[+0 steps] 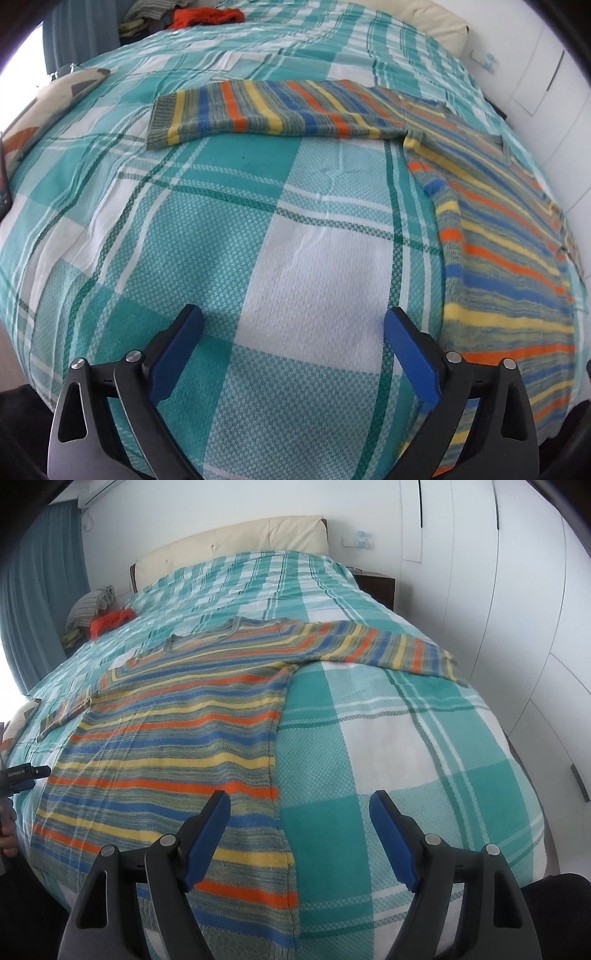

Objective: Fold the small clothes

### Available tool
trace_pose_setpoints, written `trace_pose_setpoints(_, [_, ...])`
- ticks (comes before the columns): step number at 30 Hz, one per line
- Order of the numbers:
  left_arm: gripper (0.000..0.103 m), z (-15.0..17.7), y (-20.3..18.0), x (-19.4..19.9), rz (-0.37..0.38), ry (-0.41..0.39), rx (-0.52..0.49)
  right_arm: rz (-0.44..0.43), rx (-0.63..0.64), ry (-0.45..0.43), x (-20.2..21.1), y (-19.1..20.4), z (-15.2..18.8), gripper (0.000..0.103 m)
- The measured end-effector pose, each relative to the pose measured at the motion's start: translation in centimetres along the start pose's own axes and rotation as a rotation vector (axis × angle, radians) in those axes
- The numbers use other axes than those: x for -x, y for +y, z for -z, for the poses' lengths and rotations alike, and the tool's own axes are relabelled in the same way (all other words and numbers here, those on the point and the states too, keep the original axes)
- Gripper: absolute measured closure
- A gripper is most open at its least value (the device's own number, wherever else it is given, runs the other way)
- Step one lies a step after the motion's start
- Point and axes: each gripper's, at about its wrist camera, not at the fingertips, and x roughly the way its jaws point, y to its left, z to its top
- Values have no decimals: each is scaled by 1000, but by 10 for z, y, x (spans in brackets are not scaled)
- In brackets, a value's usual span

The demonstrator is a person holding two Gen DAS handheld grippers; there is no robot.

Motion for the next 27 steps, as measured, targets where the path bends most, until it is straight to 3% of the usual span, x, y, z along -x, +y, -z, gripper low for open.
trace_pose_setpoints(27, [1, 5, -9, -4, -42, 5, -51, -1, -5, 17, -3, -1, 3, 26])
